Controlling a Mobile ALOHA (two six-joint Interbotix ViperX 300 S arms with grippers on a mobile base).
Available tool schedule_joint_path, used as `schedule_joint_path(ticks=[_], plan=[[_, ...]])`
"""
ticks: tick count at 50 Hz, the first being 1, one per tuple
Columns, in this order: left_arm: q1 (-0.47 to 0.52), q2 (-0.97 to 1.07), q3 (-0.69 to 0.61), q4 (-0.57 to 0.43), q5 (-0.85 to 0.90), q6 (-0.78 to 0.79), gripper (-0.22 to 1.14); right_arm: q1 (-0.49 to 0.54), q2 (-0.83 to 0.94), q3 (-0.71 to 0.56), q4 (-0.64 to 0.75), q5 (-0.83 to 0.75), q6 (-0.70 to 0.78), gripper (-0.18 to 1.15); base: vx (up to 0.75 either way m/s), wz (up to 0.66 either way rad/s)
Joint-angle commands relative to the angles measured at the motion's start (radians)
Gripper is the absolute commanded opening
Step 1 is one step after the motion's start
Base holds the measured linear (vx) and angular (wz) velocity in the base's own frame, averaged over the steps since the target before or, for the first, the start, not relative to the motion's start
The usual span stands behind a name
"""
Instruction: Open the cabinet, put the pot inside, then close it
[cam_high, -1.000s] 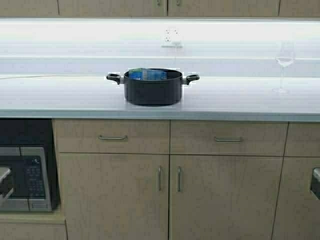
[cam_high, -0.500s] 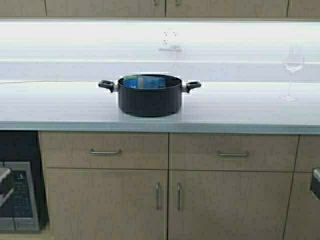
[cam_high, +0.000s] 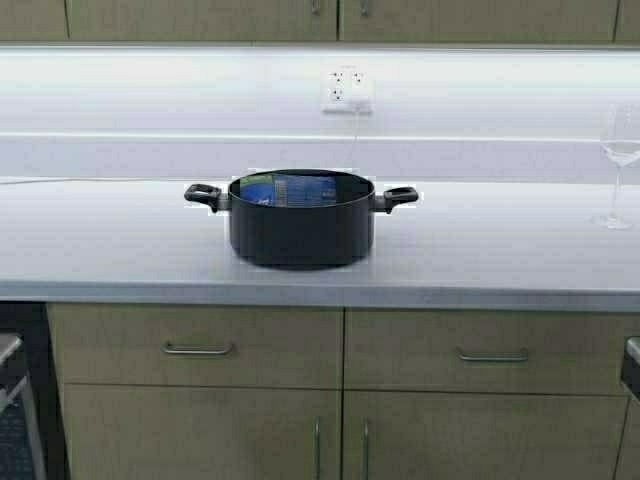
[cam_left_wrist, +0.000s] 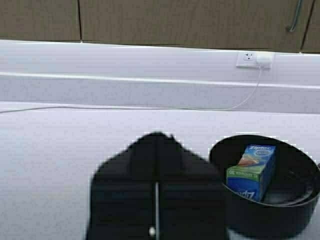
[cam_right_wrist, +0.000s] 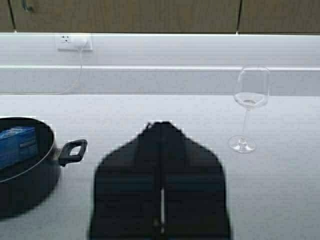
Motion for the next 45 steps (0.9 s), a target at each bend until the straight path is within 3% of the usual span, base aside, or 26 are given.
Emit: schedule_joint_path(ticks=[1, 15, 21, 26, 31, 33, 35, 37, 45], plan=[[0.0, -0.021, 0.0, 0.002, -0.002, -0.009, 0.02, 0.005, 0.017, -0.028, -0.003, -0.005, 0.002, 0.05, 0.26, -0.02], [-0.005, -0.044, 0.006, 0.0, 0.014, -0.011, 0.02, 0.006, -0.038, -0.009, -0.003, -0.008, 0.002, 0.05, 0.22, -0.04], [-0.021, -0.043, -0.008, 0.002, 0.014, -0.006, 0.06, 0.005, -0.051, -0.018, 0.0, 0.003, 0.003, 0.18, 0.16, 0.01], [-0.046, -0.044, -0.031, 0.003, 0.015, -0.005, 0.25, 0.006, -0.051, -0.029, 0.008, 0.02, 0.012, 0.54, 0.14, 0.02], [-0.103, -0.057, -0.067, 0.003, 0.046, -0.018, 0.65, 0.026, -0.049, -0.06, 0.012, 0.04, 0.058, 0.96, 0.1, 0.01], [-0.146, -0.063, -0.089, 0.003, 0.075, -0.023, 0.83, 0.052, -0.051, -0.081, 0.008, 0.063, 0.078, 1.07, 0.1, -0.01], [-0.199, -0.064, -0.114, 0.003, 0.103, -0.023, 1.0, 0.092, -0.051, -0.106, 0.003, 0.084, 0.094, 1.08, 0.1, -0.03], [-0.262, -0.057, -0.138, 0.003, 0.12, -0.023, 1.09, 0.144, -0.049, -0.129, -0.003, 0.097, 0.1, 1.06, 0.11, -0.03], [-0.469, 0.066, -0.235, 0.003, 0.13, 0.005, 1.01, 0.35, 0.023, -0.235, 0.0, 0.074, 0.098, 1.04, 0.11, -0.02]])
